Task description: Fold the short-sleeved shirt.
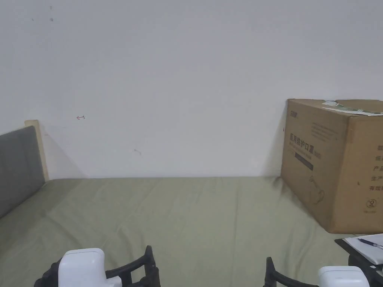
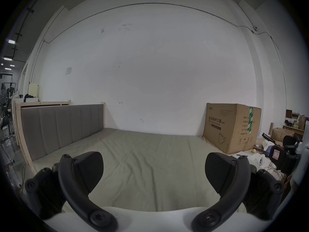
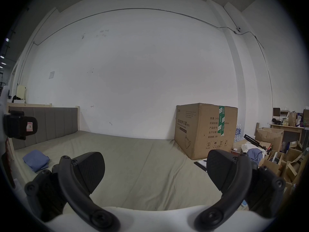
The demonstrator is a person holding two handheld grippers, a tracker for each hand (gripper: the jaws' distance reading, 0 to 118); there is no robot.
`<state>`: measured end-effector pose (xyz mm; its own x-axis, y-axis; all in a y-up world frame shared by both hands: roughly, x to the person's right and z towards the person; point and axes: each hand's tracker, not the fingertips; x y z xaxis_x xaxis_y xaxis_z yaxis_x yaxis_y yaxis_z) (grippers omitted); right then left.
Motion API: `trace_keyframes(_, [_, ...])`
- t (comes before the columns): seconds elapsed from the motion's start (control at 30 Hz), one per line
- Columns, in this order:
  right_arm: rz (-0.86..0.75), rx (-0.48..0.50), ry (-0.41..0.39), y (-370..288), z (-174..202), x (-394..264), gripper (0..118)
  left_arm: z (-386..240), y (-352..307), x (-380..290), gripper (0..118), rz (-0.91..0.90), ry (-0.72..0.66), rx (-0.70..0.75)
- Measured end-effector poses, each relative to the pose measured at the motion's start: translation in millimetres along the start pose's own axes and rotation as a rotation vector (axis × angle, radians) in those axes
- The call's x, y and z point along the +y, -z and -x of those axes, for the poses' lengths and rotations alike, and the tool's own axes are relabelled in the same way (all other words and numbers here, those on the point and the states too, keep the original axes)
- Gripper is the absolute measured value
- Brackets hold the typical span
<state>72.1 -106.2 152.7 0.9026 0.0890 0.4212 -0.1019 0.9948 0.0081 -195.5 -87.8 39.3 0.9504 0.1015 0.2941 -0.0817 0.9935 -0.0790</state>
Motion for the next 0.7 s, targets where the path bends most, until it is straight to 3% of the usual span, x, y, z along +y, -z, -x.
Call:
trace_keyframes(0.63, [0.031,0.014,-0.016,1.4,4.5,-5.9,118,-17.6,6.6,-11.4,118,0.136,0.077,-0.004])
trace_keyframes(0.7, [0.032,0.017,-0.014,1.1,4.6,-6.5,118,-15.7,4.9,-12.3,118,0.138,0.038,-0.068])
